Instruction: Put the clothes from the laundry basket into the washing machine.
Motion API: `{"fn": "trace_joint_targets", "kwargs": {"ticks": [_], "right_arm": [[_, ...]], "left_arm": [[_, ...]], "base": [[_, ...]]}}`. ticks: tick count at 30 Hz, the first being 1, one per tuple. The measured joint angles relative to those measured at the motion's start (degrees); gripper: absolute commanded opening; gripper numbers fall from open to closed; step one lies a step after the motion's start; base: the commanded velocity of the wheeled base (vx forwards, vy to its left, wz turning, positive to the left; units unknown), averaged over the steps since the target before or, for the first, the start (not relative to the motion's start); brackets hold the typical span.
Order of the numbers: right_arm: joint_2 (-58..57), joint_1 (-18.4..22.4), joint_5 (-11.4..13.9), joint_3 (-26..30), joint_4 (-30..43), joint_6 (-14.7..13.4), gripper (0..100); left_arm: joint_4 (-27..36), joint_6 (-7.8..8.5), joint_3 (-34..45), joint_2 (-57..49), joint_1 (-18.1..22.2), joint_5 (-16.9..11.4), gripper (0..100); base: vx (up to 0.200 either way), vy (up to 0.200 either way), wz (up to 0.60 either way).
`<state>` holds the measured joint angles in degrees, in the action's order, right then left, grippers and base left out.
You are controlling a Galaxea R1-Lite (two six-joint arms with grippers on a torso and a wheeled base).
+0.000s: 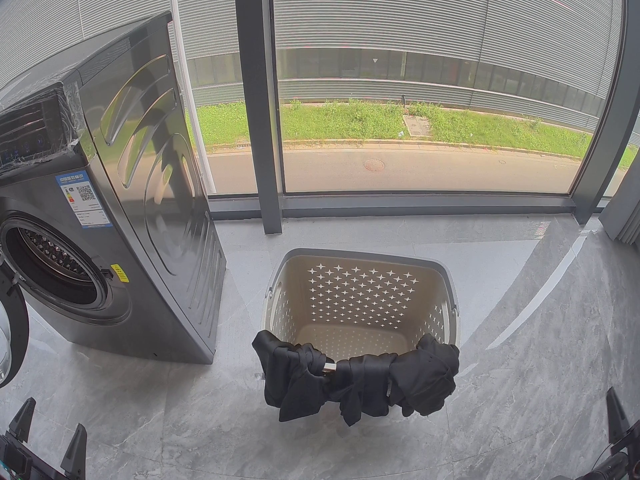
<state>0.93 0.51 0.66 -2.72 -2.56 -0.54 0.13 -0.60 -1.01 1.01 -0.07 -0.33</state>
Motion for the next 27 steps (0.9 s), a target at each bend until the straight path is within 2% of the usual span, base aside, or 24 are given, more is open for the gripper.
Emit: {"fn": "trace_joint_targets", "kwargs": {"ticks": [3, 6, 10, 14, 20, 27], "right_arm": [[0.48, -0.02, 2.4, -4.06, 0.13, 0.02, 100], [2.73, -0.05, 7.14, -7.36, 0.79, -0.01, 100], [8.17, -0.1, 14.4, -8.98, 1.33, -0.28, 100], [16.57, -0.1, 18.93, -9.65, 1.06, 0.18, 100], [30.57, -0.78, 21.5, -10.05, -1.95, 2.63, 100], [46.84, -5.13, 21.64, -9.48, -11.36, 3.54, 100]], "left_arm": [[0.0, 0.09, 0.0, 0.0, 0.02, 0.01, 100], [-0.02, 0.13, 0.0, 0.0, 0.02, 0.01, 100], [-0.02, 0.11, 0.0, 0.0, 0.07, 0.04, 100], [-0.02, 0.11, 0.0, 0.0, 0.07, 0.01, 100], [-0.02, 0.09, 0.0, 0.0, 0.07, 0.0, 100], [-0.02, 0.09, 0.0, 0.0, 0.07, 0.0, 100]], "base": [[0.0, 0.0, 0.0], [0.0, 0.0, 0.0], [0.0, 0.0, 0.0], [0.0, 0.0, 0.0], [0.0, 0.0, 0.0], [0.0, 0.0, 0.0]]}}
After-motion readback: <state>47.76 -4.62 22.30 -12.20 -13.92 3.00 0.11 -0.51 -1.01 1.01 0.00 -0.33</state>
